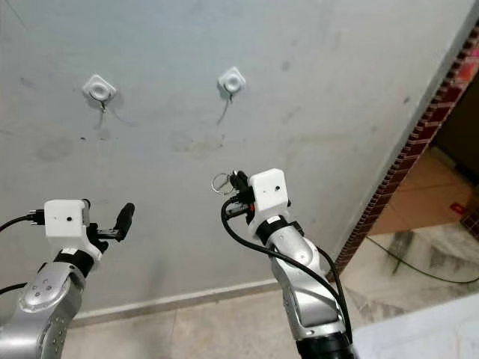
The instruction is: Hang keys on a hook
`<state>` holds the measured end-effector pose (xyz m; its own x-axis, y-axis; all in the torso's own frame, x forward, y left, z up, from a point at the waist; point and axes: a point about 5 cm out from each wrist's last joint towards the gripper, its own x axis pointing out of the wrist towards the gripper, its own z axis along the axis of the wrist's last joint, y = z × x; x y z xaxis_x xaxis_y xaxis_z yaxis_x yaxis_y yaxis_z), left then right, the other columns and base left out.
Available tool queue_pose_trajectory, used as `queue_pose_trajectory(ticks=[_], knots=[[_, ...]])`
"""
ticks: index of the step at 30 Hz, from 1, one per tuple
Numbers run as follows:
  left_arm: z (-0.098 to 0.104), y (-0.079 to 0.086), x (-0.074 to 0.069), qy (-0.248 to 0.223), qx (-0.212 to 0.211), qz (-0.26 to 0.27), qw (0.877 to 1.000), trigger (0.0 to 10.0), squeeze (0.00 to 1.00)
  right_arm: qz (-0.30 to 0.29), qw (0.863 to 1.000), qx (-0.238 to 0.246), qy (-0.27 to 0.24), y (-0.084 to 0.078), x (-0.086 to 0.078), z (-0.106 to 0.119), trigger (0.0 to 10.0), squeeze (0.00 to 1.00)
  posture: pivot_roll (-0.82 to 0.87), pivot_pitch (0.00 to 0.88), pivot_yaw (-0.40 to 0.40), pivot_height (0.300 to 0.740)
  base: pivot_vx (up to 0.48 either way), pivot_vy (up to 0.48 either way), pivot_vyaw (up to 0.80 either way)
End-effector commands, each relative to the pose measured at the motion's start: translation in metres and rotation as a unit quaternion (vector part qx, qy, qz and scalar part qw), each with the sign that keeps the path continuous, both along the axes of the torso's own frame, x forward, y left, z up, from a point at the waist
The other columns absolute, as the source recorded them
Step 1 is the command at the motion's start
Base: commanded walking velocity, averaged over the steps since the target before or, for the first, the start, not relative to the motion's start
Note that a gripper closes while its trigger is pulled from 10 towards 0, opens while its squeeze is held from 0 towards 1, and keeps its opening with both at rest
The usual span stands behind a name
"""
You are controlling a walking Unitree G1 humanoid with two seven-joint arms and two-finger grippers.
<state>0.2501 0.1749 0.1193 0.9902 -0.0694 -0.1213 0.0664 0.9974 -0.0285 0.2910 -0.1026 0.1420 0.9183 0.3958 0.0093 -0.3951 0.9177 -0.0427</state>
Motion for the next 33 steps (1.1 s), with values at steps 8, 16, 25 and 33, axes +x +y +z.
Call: queue_pose_trajectory(ticks=[8,16,25,33], knots=[[0.007,0.001,0.003,-0.018,-0.006,-0.018,1.000,10.0,0.00,-0.006,1.000,0.008,-0.023,0.005,0.004,0.012,10.0,0.00,0.12,0.000,0.000,0.740,0.000,0.000,0.00],[0.010,-0.003,0.006,-0.027,-0.016,-0.034,0.999,10.0,0.00,-0.026,0.999,0.010,-0.040,-0.001,0.009,0.018,10.0,0.00,0.12,0.000,0.001,0.740,0.000,0.000,0.00],[0.010,-0.008,0.004,-0.029,-0.026,-0.055,0.998,10.0,0.00,-0.032,0.999,0.007,-0.041,-0.002,0.010,0.017,10.0,0.00,0.11,0.000,0.001,0.740,0.000,0.000,0.00],[0.010,-0.010,0.005,-0.030,-0.029,-0.060,0.997,10.0,0.00,-0.032,0.999,0.008,-0.042,-0.001,0.011,0.018,10.0,0.00,0.11,0.000,0.001,0.740,0.033,0.000,0.00]])
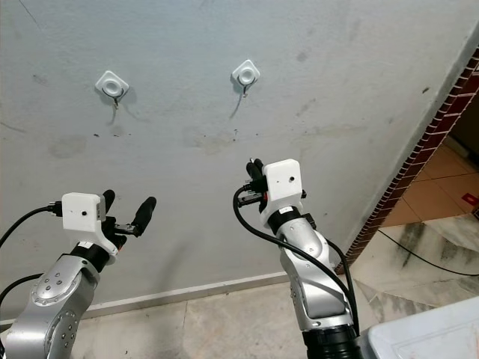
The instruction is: Hang keys on a hook
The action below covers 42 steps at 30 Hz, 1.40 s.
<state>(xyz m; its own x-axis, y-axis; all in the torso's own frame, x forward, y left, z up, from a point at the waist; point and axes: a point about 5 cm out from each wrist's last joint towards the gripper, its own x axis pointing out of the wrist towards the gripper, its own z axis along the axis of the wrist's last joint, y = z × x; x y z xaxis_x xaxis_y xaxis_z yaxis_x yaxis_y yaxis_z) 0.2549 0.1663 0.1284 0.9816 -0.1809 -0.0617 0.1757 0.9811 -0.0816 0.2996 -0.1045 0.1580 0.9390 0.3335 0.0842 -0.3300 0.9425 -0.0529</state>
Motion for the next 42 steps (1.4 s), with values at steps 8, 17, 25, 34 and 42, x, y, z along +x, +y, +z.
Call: queue_pose_trajectory(ticks=[8,17,25,34,42], knots=[[0.000,-0.003,0.001,-0.002,-0.004,-0.013,1.000,10.0,0.00,-0.002,1.000,-0.004,-0.005,0.000,0.004,0.002,10.0,0.00,0.11,0.000,0.002,0.740,0.270,0.000,0.00],[0.000,-0.003,0.001,0.001,-0.002,-0.016,1.000,10.0,0.00,-0.002,1.000,-0.008,0.001,-0.004,0.000,-0.004,10.0,0.00,0.11,0.000,0.003,0.740,0.285,0.000,0.00],[0.000,0.001,-0.001,0.000,0.002,-0.008,1.000,10.0,0.00,-0.004,0.999,-0.024,0.022,-0.015,-0.015,-0.016,10.0,0.00,0.10,0.000,0.003,0.740,0.156,0.000,0.00],[0.000,-0.002,-0.002,-0.001,0.004,-0.018,1.000,10.0,0.00,-0.006,0.999,-0.026,0.023,-0.017,-0.016,-0.017,10.0,0.00,0.10,0.000,0.005,0.740,0.174,0.000,0.00],[0.000,-0.002,-0.003,-0.001,-0.002,-0.020,1.000,10.0,0.00,0.000,0.999,-0.032,0.025,-0.019,-0.020,-0.018,10.0,0.00,0.11,0.000,0.004,0.740,0.323,0.000,0.00]])
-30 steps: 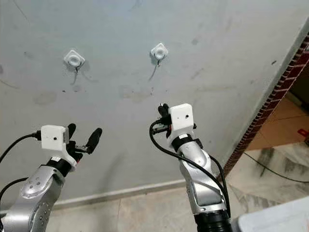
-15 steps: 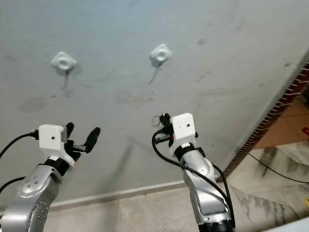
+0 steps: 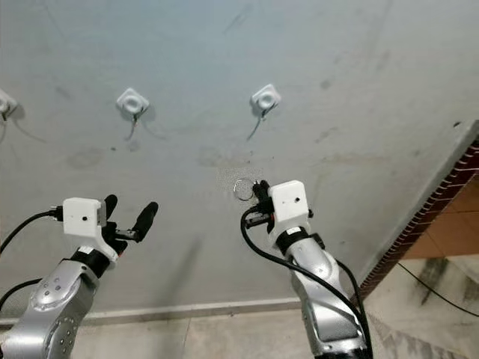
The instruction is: Hang keys on a hook
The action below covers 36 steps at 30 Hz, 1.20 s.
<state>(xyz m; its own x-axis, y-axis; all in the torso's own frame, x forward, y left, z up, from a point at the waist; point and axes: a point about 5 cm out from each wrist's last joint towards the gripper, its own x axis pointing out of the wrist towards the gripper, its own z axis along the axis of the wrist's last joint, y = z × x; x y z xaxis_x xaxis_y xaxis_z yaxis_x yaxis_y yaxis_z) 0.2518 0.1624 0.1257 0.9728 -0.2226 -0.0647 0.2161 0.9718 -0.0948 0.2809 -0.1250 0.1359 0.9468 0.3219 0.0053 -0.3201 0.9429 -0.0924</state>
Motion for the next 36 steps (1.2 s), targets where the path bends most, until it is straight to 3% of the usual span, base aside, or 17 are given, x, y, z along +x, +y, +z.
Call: queue_pose_trajectory(ticks=[1,7,18,22,24,30,36], knots=[[0.003,0.002,0.000,-0.004,0.003,0.000,1.000,10.0,0.00,0.008,1.000,-0.001,-0.004,0.001,-0.002,0.004,10.0,0.00,0.11,0.000,0.004,0.740,0.315,0.000,0.00],[0.001,0.002,0.000,-0.001,0.006,0.001,1.000,10.0,0.00,0.007,1.000,-0.003,-0.002,0.000,-0.003,0.003,10.0,0.00,0.11,0.000,0.004,0.740,0.291,0.000,0.00],[0.000,0.000,-0.003,0.001,0.005,0.004,1.000,10.0,0.00,0.009,1.000,-0.006,-0.001,-0.003,-0.005,0.002,10.0,0.00,0.10,0.000,0.001,0.740,0.000,0.000,0.00],[0.001,-0.001,-0.004,-0.005,0.021,0.001,1.000,10.0,0.00,0.013,1.000,-0.005,-0.001,-0.003,-0.006,0.003,10.0,0.00,0.10,0.000,-0.001,0.740,0.000,0.000,0.00],[0.008,-0.006,-0.009,-0.035,0.070,-0.016,0.997,10.0,0.00,0.023,1.000,-0.003,-0.004,-0.002,-0.007,0.006,10.0,0.00,0.10,0.000,-0.002,0.740,0.000,0.000,0.00],[0.014,-0.015,-0.019,-0.065,0.125,-0.073,0.987,10.0,0.00,0.057,0.998,-0.006,-0.017,0.004,-0.004,0.015,10.0,0.00,0.10,0.000,-0.006,0.740,0.000,0.000,0.00],[0.017,-0.014,-0.020,-0.077,0.128,-0.060,0.987,10.0,0.00,0.075,0.997,-0.010,-0.025,0.006,-0.003,0.019,10.0,0.00,0.11,0.000,-0.011,0.740,0.000,0.000,0.00]])
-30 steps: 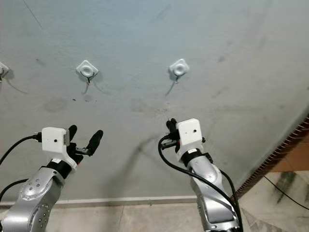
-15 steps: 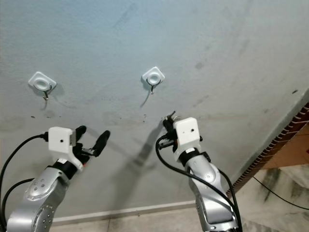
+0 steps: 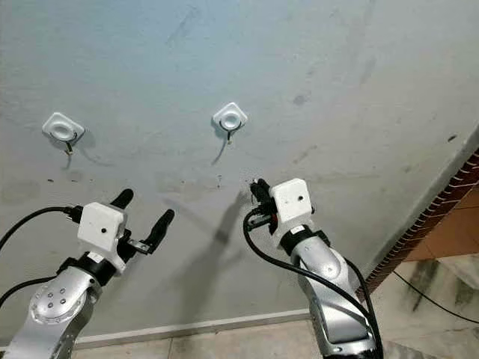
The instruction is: Hang keys on a hook
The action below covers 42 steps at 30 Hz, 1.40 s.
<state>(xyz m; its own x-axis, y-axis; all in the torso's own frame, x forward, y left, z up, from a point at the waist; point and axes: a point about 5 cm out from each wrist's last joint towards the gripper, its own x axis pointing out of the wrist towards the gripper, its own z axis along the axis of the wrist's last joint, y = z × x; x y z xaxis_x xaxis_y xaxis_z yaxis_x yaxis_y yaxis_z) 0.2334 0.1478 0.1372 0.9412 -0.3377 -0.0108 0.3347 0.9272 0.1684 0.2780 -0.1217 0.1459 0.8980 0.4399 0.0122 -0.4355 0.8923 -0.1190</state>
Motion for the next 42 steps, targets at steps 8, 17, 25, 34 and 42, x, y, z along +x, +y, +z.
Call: queue_pose_trajectory(ticks=[8,17,25,34,42], knots=[[0.015,0.005,0.003,-0.048,0.001,0.031,0.998,10.0,0.00,0.040,0.997,0.013,-0.065,0.008,0.007,0.035,10.0,0.00,0.11,0.000,-0.017,0.740,0.000,0.000,0.00],[0.018,0.002,0.006,-0.060,0.000,0.030,0.998,10.0,0.00,0.079,0.991,0.026,-0.107,0.016,0.014,0.062,10.0,0.00,0.11,0.000,-0.018,0.740,0.000,0.000,0.00],[0.018,0.003,0.008,-0.062,-0.001,0.033,0.998,10.0,0.00,0.154,0.983,0.017,-0.101,0.018,0.005,0.067,10.0,0.00,0.11,0.000,-0.010,0.740,0.000,0.000,0.00],[0.015,0.005,0.012,-0.056,-0.004,0.030,0.998,10.0,0.00,0.188,0.980,-0.020,-0.055,0.009,-0.015,0.043,10.0,0.00,0.09,0.000,0.000,0.740,0.000,0.000,0.00],[0.016,0.004,0.015,-0.057,-0.002,0.025,0.998,10.0,0.00,0.224,0.973,-0.003,-0.062,0.016,-0.021,0.055,10.0,0.00,0.09,0.000,0.014,0.740,0.000,0.000,0.00]])
